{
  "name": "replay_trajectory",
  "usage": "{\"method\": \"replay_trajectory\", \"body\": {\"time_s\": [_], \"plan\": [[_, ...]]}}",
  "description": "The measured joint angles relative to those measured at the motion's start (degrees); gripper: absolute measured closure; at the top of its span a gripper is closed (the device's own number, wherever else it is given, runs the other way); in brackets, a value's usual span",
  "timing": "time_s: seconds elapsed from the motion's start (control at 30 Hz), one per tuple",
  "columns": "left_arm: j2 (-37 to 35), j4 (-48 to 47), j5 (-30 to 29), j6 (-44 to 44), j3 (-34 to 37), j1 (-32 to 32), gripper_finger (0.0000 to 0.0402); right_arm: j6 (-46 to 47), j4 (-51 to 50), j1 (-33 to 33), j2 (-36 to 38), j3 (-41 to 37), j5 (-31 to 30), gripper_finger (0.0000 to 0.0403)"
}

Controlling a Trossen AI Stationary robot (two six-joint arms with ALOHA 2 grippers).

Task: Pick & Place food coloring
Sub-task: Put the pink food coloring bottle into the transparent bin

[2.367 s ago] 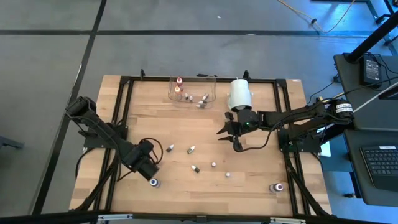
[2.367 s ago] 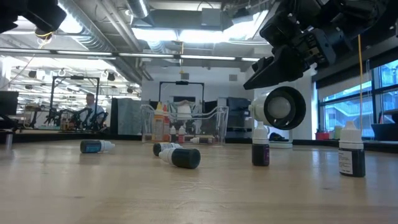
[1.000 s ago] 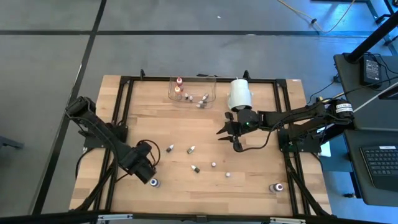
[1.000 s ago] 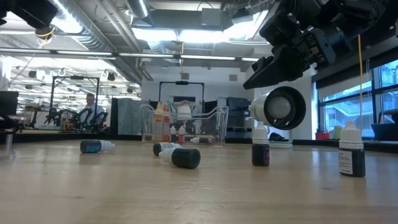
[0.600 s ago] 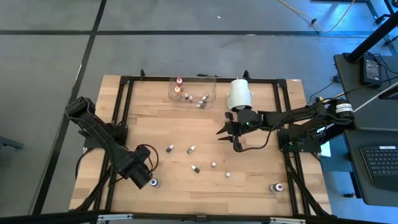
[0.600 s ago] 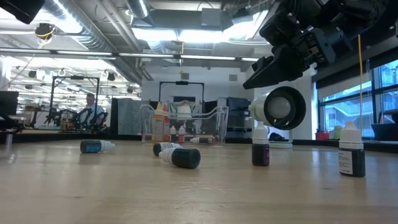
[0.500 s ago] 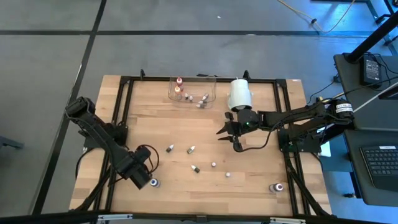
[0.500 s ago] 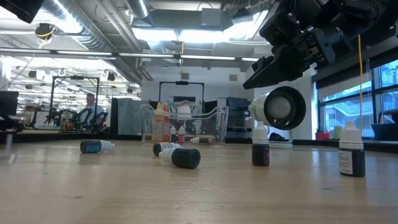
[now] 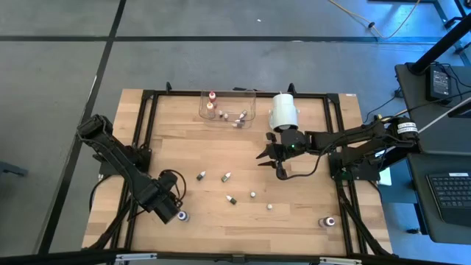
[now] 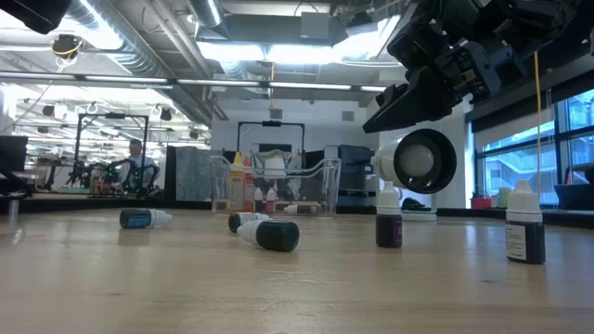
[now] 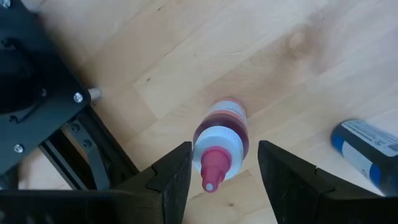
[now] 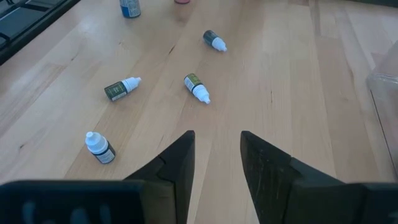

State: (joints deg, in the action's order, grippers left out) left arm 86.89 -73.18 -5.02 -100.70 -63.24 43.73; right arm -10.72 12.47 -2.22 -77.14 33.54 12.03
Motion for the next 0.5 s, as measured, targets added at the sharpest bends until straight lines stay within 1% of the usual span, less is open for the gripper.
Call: {"method": "replay_trajectory", "body": {"time_s": [0.1, 0.23, 0.4, 0.5], "plan": [[0.00, 0.87, 0.04, -0.51, 0.00, 0.06, 0.0225, 0.00, 0.00, -0.01, 0.00, 0.00, 0.00, 0.0271], [-0.01, 1.57, 0.07, -0.22, 0.50, 0.06, 0.0241, 0.00, -0.02, 0.00, 0.00, 0.00, 0.00, 0.0271], [-0.18, 1.61, 2.93, -0.77, 3.21, 0.04, 0.0266, 0.00, -0.03, -0.01, 0.00, 0.00, 0.00, 0.0271], [-0.22, 1.57, 2.85, -0.72, 3.37, 0.04, 0.0272, -0.02, -0.02, 0.00, 0.00, 0.00, 0.00, 0.0271]]}}
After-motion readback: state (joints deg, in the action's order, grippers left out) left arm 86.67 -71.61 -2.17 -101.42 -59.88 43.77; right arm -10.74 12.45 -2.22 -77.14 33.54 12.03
